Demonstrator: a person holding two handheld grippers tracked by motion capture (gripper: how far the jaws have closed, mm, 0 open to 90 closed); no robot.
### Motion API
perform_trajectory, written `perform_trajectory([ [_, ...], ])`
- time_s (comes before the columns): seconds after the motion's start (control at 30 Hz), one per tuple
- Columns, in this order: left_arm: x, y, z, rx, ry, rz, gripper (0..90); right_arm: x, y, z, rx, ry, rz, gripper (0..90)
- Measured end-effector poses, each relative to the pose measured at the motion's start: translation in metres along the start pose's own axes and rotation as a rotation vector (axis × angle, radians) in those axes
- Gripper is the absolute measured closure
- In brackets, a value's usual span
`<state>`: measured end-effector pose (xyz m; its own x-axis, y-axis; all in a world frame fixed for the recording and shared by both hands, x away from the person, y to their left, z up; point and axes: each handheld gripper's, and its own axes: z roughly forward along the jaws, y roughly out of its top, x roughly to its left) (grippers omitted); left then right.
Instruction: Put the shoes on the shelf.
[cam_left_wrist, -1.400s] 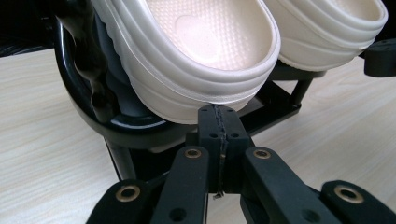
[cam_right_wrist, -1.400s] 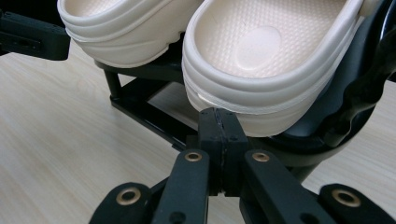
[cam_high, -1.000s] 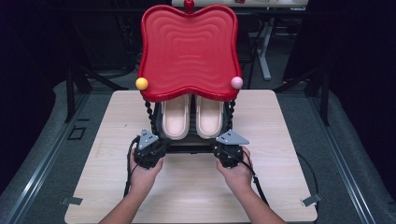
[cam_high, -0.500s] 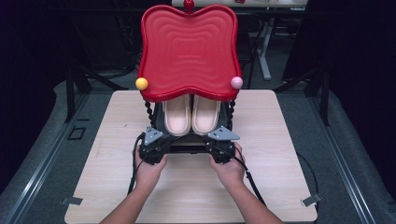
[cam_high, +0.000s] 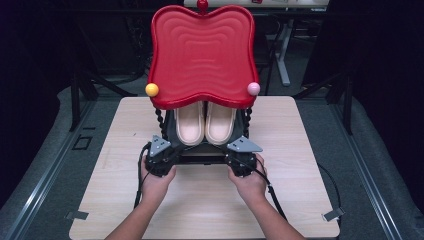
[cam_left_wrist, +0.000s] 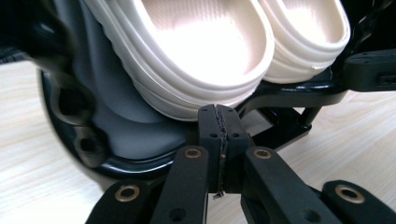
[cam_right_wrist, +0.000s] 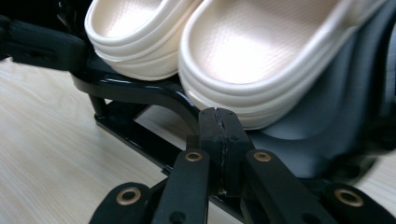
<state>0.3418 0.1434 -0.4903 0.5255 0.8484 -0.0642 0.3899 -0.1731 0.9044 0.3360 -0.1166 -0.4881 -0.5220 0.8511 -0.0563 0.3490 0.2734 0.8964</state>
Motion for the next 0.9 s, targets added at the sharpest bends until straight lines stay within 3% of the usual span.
perform_trajectory([
  [0.1,0.005,0.003,-0.003,-0.011,0.030,-0.001,90.0,-0.004,0.001,-0.007,-0.011,-0.039,-0.021,90.0],
  [0.27,0.013,0.006,0.000,-0.019,0.071,-0.025,90.0,-0.013,0.004,-0.005,-0.021,-0.085,0.019,90.0],
  [0.43,0.015,0.011,0.006,-0.031,0.104,-0.022,90.0,-0.018,0.005,0.001,-0.022,-0.114,0.044,90.0],
  [0.77,0.013,0.011,0.014,-0.038,0.119,-0.018,90.0,-0.021,0.010,0.010,-0.045,-0.155,0.063,89.2],
  [0.9,0.015,0.013,0.014,-0.029,0.118,-0.020,90.0,-0.021,0.012,0.011,-0.047,-0.152,0.080,90.0],
])
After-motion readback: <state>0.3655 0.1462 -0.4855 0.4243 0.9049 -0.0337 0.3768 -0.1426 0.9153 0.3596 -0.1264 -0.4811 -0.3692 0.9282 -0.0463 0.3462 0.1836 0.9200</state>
